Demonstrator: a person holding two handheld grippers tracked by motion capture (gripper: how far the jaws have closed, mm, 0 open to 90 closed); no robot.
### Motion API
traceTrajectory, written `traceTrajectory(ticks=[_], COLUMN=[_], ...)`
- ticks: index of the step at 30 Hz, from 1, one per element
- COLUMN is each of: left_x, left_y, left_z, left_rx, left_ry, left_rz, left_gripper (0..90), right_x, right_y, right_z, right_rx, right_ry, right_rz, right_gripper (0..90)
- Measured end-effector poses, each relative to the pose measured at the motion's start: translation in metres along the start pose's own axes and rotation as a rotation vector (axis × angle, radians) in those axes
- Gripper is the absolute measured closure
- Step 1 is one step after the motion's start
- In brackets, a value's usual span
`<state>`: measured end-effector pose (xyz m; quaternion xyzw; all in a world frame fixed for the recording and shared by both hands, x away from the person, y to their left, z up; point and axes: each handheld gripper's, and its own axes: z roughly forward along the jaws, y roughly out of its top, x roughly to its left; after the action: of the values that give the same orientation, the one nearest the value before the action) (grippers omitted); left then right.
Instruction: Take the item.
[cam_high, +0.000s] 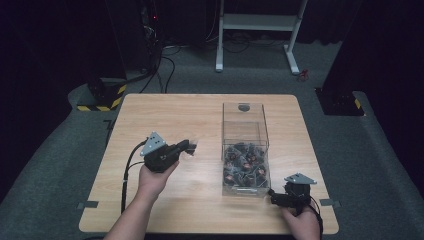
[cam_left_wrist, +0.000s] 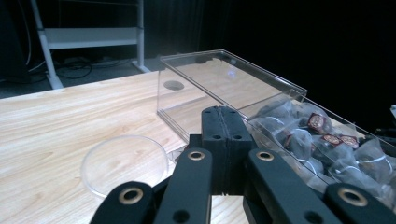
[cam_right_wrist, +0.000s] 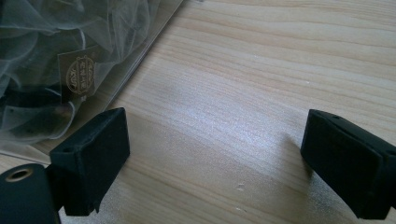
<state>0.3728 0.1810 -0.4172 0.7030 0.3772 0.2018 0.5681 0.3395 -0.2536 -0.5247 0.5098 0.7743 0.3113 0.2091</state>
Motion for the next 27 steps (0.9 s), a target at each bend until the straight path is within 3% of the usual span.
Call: traceTrajectory(ticks=[27], left_x=[0.029], left_y=[-0.001], left_z=[0.011], left_rx=[0.010], left_ry=[0.067], left_rz=[-0.027], left_gripper=[89.9], right_x=[0.001], right_y=[0.001], right_z=[0.001], right_rx=[0.002], right_ry=[0.005], right_rz=[-0.002], right_gripper=[7.9])
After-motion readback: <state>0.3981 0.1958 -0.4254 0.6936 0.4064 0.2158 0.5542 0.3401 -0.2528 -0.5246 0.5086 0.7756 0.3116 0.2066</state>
